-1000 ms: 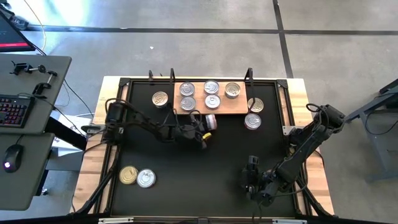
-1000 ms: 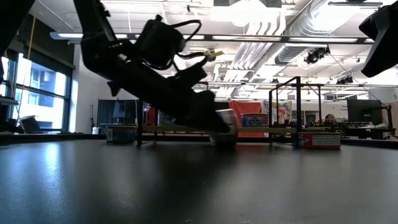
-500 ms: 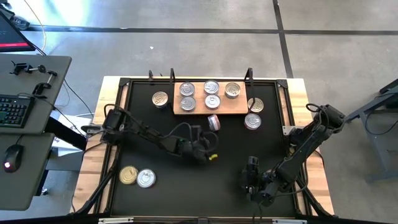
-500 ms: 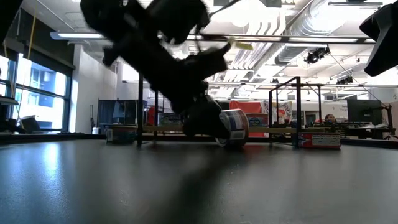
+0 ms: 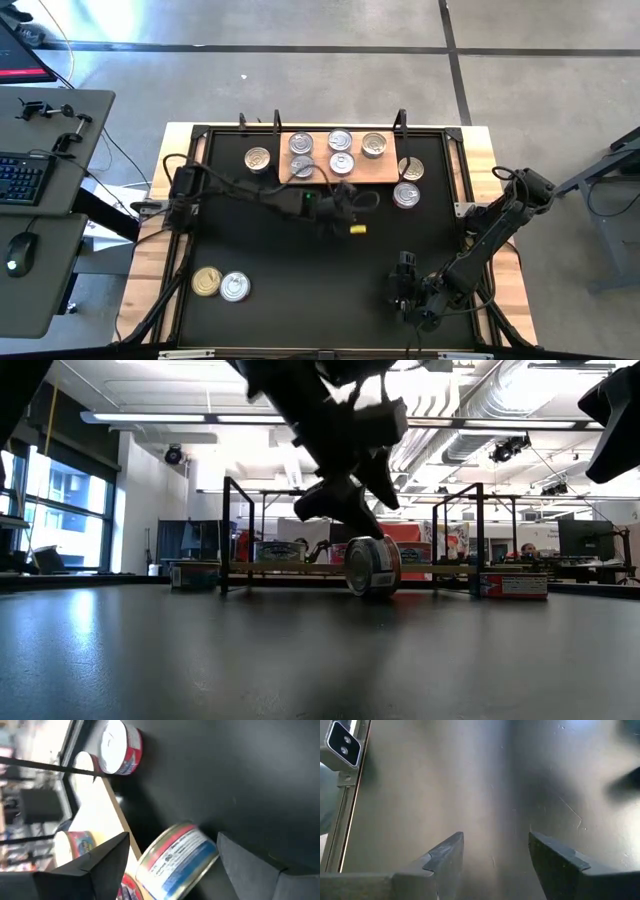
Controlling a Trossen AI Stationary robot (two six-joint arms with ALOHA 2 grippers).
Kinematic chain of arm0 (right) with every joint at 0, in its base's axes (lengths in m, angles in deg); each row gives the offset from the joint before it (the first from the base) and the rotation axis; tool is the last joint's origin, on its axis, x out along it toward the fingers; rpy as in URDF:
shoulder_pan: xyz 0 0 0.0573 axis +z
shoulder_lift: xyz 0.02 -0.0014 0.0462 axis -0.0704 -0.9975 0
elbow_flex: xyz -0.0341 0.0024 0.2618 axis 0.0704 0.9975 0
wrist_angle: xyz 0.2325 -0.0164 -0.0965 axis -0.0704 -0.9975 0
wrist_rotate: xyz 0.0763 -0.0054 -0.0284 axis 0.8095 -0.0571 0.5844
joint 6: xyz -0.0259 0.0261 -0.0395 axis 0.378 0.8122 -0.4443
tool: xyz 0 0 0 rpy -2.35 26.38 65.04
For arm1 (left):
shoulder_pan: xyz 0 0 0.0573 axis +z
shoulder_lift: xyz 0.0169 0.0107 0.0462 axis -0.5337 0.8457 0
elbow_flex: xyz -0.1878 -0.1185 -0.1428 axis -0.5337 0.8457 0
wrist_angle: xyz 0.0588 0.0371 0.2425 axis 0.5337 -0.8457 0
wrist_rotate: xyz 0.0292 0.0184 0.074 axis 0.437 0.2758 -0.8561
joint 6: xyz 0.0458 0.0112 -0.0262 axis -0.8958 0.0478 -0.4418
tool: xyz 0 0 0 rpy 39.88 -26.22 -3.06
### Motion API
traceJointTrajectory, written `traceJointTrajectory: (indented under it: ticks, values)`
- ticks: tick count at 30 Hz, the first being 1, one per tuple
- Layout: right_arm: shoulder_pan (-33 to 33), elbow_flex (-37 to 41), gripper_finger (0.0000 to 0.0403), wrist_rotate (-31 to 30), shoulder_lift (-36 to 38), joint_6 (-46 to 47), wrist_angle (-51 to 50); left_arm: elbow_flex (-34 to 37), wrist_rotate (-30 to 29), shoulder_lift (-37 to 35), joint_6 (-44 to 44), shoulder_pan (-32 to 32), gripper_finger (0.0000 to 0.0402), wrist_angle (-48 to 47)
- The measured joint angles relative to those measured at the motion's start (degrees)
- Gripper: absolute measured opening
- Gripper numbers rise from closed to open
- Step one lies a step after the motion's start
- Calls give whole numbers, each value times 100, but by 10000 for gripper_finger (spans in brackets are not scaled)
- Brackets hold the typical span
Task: Stack canned seafood by type on shelf
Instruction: Put the blue tuna can on the shelf aligned with the other blue tuna can
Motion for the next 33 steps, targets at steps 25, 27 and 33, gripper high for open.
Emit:
traceJointTrajectory:
  ticks: [25,27,33]
  values:
    - [24,0,216,0,0,283,364,6,834,285,-1548,942,291,95]
    - [24,0,216,-2,2,304,434,6,840,358,-1476,982,291,154]
    - [22,-2,216,-10,2,334,614,6,879,385,-911,1052,291,358]
